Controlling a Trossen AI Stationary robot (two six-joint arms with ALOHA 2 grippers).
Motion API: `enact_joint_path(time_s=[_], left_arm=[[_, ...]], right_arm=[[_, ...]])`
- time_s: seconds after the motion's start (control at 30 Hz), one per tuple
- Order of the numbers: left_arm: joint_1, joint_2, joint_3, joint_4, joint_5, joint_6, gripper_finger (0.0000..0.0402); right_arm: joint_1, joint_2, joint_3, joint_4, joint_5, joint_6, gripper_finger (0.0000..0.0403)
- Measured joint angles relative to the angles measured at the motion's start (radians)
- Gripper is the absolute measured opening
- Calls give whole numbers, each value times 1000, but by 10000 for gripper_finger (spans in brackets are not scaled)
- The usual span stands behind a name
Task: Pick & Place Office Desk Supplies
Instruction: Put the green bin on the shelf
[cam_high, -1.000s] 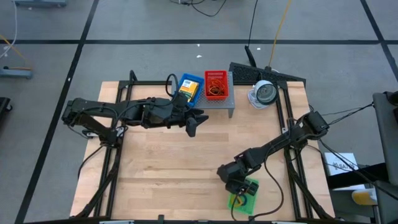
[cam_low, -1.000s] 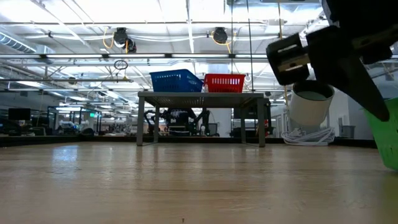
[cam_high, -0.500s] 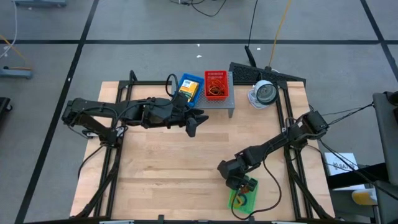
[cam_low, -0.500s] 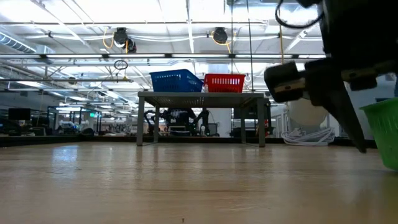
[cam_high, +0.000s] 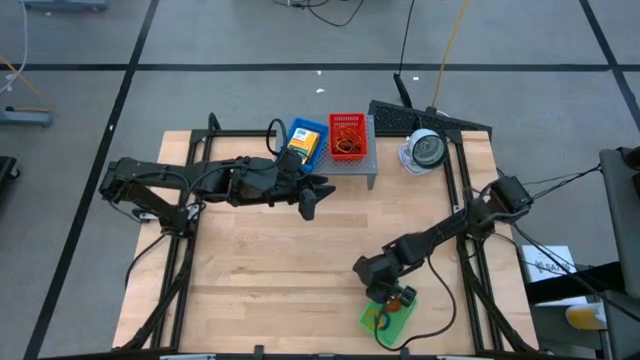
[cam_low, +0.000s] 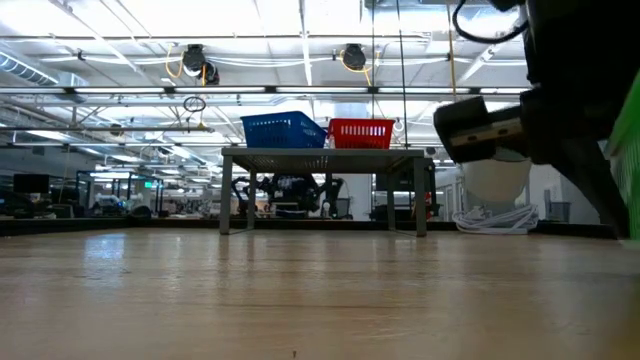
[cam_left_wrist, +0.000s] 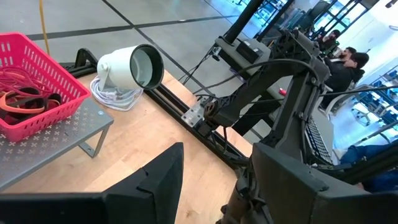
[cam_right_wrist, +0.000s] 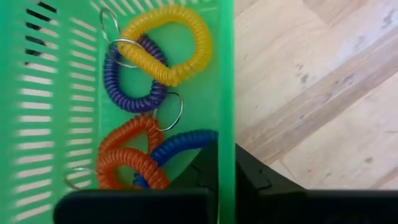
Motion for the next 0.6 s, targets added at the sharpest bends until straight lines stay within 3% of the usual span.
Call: enact_joint_path(time_s=[0.6], left_arm=[[-2,-16,0,-13,8,21,200]], right_arm=[[-9,-123,0,-82,4,197,0]])
